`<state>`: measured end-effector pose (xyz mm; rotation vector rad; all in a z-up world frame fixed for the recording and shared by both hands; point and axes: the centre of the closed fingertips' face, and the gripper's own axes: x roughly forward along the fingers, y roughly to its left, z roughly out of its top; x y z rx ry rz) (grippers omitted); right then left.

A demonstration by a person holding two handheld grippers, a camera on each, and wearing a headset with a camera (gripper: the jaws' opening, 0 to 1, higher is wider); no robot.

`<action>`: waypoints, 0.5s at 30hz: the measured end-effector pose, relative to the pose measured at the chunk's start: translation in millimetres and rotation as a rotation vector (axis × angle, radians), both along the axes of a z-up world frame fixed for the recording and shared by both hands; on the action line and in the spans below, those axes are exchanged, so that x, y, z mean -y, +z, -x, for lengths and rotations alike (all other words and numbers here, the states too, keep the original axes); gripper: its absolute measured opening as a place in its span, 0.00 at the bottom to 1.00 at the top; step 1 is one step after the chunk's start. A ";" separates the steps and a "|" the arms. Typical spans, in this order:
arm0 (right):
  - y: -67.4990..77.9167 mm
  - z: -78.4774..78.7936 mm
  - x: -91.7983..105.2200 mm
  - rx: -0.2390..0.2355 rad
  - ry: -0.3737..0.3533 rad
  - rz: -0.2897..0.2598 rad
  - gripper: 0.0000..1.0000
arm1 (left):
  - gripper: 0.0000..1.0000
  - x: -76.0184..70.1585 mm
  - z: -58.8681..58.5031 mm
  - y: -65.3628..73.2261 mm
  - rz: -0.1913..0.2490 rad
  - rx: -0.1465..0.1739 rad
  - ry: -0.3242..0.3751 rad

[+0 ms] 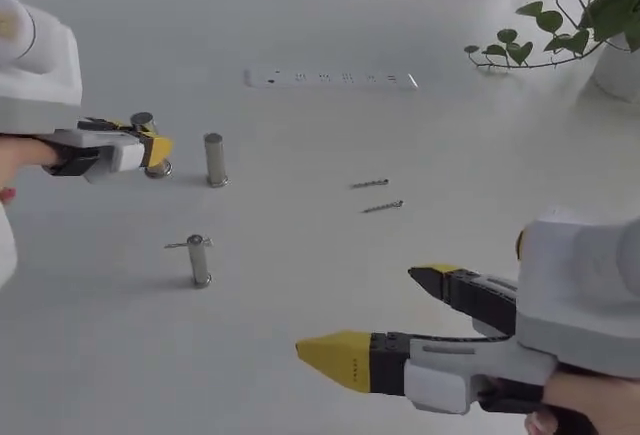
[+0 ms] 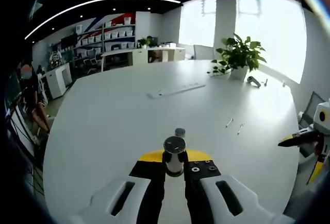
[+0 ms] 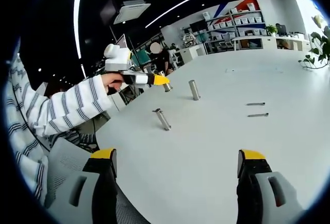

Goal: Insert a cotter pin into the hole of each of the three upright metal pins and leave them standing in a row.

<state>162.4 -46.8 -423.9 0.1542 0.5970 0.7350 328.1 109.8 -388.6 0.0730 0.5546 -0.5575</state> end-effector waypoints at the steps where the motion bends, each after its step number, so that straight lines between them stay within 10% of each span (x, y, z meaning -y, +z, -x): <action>1: 0.2 -0.1 0.0 0.000 0.000 -0.001 0.96 | 0.09 1.2 2.6 2.9 0.004 0.006 -0.003; 15: 8.7 -0.1 3.1 0.038 -0.005 0.001 0.96 | 0.09 15.1 42.0 30.1 0.026 0.021 -0.083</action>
